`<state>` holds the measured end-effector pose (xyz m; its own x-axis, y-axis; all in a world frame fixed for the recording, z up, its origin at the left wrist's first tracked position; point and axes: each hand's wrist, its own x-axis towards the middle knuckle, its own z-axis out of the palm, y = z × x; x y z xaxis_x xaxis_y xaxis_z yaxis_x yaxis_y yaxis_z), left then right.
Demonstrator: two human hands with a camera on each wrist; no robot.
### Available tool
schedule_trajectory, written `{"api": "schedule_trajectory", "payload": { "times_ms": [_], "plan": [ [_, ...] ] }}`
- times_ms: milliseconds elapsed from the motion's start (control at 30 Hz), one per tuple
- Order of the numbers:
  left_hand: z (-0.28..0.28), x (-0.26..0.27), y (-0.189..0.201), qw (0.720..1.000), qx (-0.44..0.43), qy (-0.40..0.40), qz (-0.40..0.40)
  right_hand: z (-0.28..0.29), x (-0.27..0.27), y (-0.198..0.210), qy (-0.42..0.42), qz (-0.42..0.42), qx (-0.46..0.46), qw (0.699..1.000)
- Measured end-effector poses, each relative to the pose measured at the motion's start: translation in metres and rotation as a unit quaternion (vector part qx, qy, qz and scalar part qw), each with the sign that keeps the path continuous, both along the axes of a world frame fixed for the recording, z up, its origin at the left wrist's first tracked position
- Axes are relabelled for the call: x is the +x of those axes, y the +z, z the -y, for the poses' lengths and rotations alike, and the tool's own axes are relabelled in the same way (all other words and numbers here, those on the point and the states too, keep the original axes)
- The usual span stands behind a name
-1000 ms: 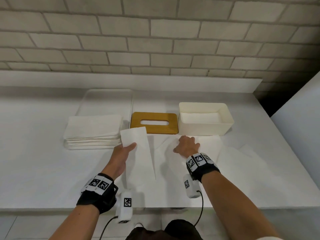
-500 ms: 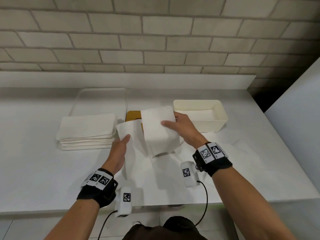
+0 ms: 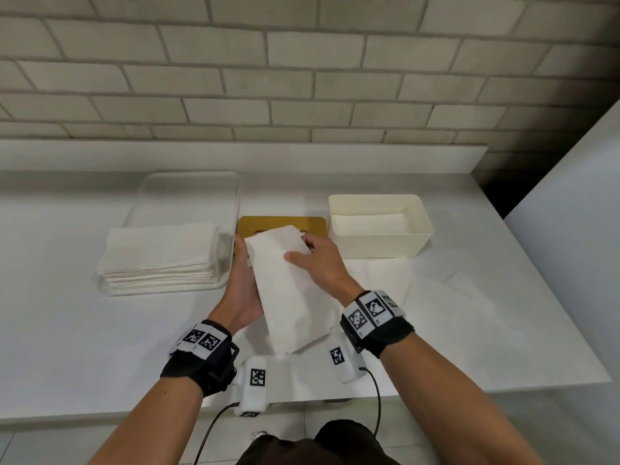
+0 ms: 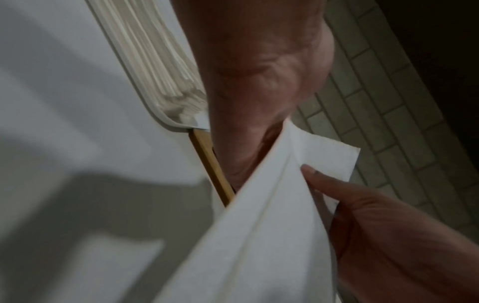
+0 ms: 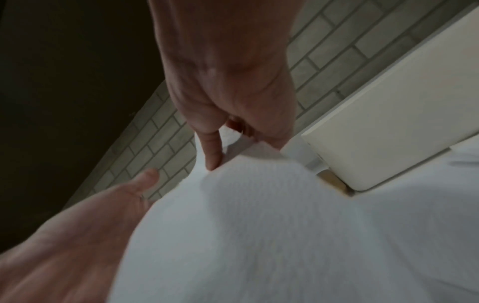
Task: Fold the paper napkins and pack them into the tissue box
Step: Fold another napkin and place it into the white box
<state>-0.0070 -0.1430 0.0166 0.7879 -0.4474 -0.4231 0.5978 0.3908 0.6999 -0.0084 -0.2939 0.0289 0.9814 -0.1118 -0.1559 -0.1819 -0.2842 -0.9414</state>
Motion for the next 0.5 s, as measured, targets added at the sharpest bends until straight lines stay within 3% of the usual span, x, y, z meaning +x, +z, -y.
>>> {"api": "schedule_trajectory", "payload": {
  "times_ms": [67,167,233,267,367,433,500],
  "plan": [
    [-0.003,-0.003,-0.008,1.000,0.011,-0.004,-0.008,-0.003,-0.001,-0.005,-0.010,0.013,-0.027,0.999],
    [-0.005,-0.002,-0.020,0.992,0.122,-0.012,0.013,0.006,0.001,-0.016,0.001,0.003,-0.036,0.999],
    [-0.008,0.001,-0.024,0.982,0.190,0.012,0.012,0.028,0.005,-0.029,0.015,-0.015,-0.131,0.991],
    [-0.011,0.003,-0.026,0.977,0.212,0.025,0.013,0.043,0.006,-0.034,0.051,-0.042,-0.231,0.971],
    [-0.018,0.008,-0.028,0.971,0.237,0.033,0.029,0.087,0.000,-0.047,0.160,-0.157,-0.469,0.855],
    [-0.020,0.011,-0.027,0.970,0.236,0.045,0.039,0.103,-0.004,-0.053,0.173,-0.176,-0.520,0.818],
    [-0.020,0.012,-0.027,0.970,0.234,0.058,0.044,0.106,-0.004,-0.060,0.176,-0.170,-0.545,0.802]
  ]
}}
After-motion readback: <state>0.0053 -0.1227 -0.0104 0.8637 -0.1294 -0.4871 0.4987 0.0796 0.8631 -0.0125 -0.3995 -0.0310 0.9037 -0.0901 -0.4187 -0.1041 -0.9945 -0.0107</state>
